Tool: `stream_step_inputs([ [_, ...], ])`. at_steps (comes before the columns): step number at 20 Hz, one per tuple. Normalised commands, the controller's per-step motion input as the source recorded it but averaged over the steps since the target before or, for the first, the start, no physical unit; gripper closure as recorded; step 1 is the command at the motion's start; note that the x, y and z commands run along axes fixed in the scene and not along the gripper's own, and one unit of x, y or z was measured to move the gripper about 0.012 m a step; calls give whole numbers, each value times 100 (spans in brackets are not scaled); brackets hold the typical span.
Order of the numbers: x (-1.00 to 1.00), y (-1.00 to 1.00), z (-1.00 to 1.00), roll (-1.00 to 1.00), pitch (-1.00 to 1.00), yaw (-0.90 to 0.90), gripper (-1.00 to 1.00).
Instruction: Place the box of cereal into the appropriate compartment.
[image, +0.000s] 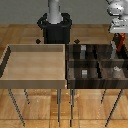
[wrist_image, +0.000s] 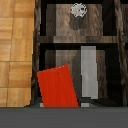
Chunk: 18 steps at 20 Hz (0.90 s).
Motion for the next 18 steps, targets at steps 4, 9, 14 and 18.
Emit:
stream_step_inputs([
  [4, 0, 0, -100, 0, 0, 0, 100],
  [9, 0, 0, -80, 0, 0, 0, 100],
  [14, 80, 0, -5, 0, 0, 0, 100],
  [18, 0, 0, -75, 0, 0, 0, 100],
])
